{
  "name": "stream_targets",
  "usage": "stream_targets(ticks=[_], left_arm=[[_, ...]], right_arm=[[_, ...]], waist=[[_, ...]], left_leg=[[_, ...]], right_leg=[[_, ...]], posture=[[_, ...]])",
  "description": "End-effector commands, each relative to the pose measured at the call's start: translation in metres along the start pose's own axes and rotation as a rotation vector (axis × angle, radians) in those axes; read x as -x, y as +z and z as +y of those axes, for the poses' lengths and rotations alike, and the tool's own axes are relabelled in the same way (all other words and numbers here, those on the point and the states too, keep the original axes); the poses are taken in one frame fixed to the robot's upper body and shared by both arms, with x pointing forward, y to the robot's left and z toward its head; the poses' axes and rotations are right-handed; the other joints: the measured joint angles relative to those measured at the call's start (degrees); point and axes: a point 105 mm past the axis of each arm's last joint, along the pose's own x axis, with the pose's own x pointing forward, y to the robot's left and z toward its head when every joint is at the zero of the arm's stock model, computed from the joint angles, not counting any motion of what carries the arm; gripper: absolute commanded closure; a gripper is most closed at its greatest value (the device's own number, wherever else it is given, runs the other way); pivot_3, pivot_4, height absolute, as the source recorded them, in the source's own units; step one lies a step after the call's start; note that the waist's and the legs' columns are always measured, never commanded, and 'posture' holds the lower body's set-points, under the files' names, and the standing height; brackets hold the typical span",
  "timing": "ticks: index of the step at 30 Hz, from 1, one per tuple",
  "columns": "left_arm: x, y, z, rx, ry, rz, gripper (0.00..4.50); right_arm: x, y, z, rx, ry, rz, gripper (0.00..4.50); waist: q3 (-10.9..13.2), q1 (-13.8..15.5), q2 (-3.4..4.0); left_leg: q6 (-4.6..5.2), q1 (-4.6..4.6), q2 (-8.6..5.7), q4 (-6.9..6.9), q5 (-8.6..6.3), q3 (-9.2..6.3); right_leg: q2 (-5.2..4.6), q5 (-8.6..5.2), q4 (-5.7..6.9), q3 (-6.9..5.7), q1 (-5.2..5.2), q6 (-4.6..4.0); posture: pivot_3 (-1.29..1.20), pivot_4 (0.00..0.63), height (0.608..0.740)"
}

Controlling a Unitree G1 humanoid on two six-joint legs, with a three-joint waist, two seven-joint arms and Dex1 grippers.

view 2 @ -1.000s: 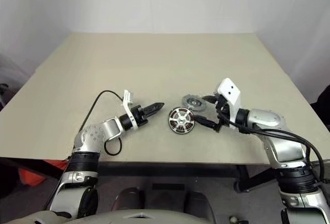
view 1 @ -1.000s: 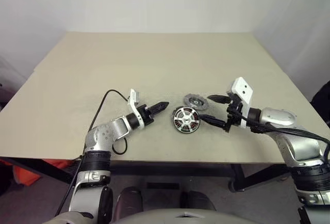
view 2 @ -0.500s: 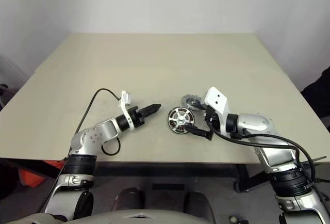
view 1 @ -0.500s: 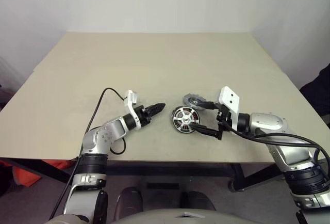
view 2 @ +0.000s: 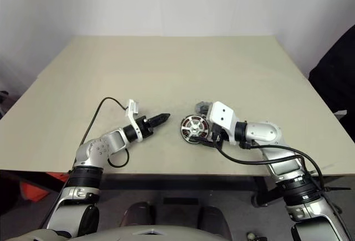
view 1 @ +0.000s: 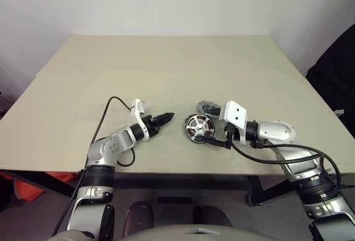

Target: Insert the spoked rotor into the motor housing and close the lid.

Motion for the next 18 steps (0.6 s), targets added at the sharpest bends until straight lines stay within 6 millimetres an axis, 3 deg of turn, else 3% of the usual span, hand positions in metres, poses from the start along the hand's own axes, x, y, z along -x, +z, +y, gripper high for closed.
stream_targets(ticks=[1, 14, 17, 18], left_arm=[[0.001, 0.011, 0.0, -0.033, 0.004, -0.031, 2.23], [0.003, 0.008, 0.003, -0.035, 0.019, -0.026, 2.23], [0.003, 0.008, 0.003, -0.036, 0.02, -0.024, 2.2], [0.003, 0.008, 0.002, -0.037, 0.02, -0.024, 2.2]], right_arm=[[0.0, 0.007, -0.004, 0.088, -0.013, -0.037, 0.0], [-0.007, 0.002, -0.018, 0.075, -0.074, -0.038, 0.0], [-0.008, 0.002, -0.021, 0.076, -0.083, -0.039, 0.58], [-0.008, 0.002, -0.021, 0.076, -0.084, -0.04, 0.96]], waist=[[0.0, -0.04, 0.0], [0.0, -0.08, 0.0], [0.0, -0.09, 0.0], [0.0, -0.08, 0.0]], left_leg=[[0.0, 0.0, 0.0, 0.0, 0.0, 0.0], [0.0, 0.03, 0.02, 0.09, 0.0, 0.0], [0.0, 0.06, 0.02, 0.09, 0.01, 0.0], [-0.01, 0.06, 0.02, 0.1, 0.01, 0.0]], right_leg=[[0.0, 0.01, 0.0, 0.0, 0.0, -0.01], [0.01, 0.05, 0.14, 0.01, 0.0, -0.08], [0.01, 0.05, 0.2, 0.01, 0.0, -0.08], [0.01, 0.04, 0.21, 0.01, 0.0, -0.08]], posture=[[0.0, 0.0, 0.74], [0.0, 0.0, 0.74], [0.0, 0.0, 0.74], [0.0, 0.0, 0.74]])
